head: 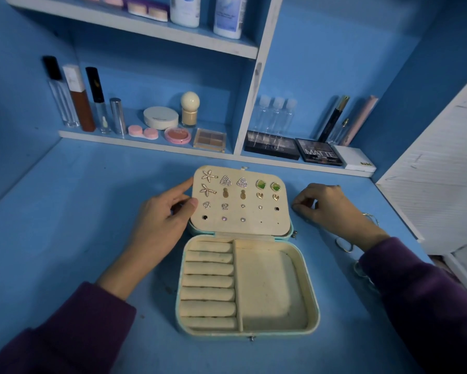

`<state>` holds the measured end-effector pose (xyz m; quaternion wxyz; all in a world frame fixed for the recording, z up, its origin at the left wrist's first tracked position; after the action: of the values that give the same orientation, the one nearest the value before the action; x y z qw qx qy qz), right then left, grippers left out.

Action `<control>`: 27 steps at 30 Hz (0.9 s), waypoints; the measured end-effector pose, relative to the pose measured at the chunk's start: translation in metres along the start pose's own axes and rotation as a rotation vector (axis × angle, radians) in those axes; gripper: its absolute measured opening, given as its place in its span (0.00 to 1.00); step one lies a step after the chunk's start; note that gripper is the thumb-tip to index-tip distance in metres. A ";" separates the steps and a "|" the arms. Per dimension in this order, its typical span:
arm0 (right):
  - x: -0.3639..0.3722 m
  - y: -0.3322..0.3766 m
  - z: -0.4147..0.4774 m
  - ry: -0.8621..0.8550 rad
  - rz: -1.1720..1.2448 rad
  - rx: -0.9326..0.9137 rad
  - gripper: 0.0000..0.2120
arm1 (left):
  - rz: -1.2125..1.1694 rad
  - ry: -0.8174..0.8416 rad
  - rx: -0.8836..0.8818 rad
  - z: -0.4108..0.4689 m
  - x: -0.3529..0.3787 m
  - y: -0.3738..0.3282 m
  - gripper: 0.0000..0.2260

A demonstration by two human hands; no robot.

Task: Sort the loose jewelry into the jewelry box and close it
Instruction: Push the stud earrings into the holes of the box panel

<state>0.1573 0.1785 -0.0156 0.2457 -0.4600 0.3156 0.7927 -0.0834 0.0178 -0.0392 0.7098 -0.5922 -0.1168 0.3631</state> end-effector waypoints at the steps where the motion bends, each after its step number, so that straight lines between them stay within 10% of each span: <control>1: 0.000 -0.002 0.000 0.001 0.011 0.013 0.02 | 0.001 -0.001 0.002 0.000 0.000 0.000 0.19; 27: 0.001 -0.012 0.002 0.014 0.062 0.063 0.07 | 0.018 0.008 0.021 0.002 0.000 0.004 0.19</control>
<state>0.1636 0.1882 -0.0189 0.2331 -0.4476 0.3563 0.7863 -0.0858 0.0196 -0.0420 0.7132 -0.5870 -0.1050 0.3684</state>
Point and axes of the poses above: each hand's wrist, its own z-axis towards the middle knuckle, its own x-axis out of the palm, y = z × x, the point moved 3 cm from there along z, towards the middle knuckle, and after that the axes turned 12 degrees about -y, right-handed, at the moved point
